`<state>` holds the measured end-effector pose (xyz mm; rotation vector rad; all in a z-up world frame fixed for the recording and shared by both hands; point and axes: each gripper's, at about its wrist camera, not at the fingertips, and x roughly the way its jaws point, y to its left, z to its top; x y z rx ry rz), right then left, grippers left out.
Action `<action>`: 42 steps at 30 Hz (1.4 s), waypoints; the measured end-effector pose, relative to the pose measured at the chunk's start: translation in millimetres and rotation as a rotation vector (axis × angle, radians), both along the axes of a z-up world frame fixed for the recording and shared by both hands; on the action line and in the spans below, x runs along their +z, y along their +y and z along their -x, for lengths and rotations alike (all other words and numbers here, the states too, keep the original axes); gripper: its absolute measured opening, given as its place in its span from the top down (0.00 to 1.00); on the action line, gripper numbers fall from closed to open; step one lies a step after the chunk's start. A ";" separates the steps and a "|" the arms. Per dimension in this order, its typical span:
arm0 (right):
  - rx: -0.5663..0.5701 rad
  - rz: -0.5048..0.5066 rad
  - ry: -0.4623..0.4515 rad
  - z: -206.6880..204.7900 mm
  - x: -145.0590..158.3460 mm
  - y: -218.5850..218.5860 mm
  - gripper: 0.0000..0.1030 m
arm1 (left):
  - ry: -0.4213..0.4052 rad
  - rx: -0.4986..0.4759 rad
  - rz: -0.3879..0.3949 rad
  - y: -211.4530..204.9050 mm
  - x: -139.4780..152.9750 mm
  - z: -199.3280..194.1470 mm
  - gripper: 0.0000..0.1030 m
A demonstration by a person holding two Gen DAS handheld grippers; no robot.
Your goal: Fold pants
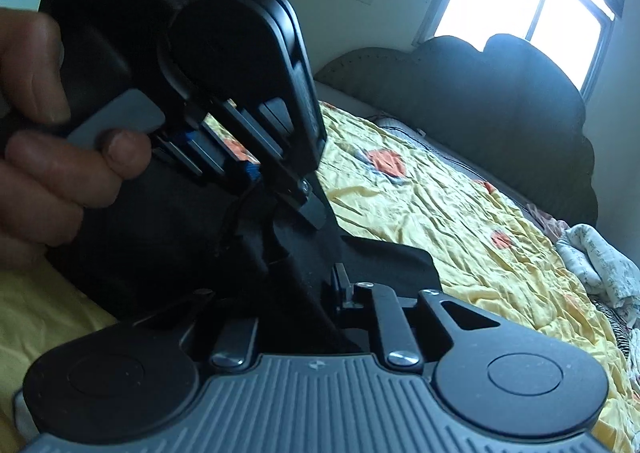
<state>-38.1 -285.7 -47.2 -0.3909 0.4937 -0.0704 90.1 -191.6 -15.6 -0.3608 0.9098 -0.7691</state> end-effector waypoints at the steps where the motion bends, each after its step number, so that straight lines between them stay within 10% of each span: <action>1: 0.003 -0.003 0.001 -0.7 0.1 0.9 0.86 | -0.005 0.003 -0.007 1.7 0.5 0.3 0.95; 42: 0.258 -0.129 0.016 -69.0 6.7 34.1 0.86 | -0.215 0.105 -0.261 87.9 11.9 -10.0 0.94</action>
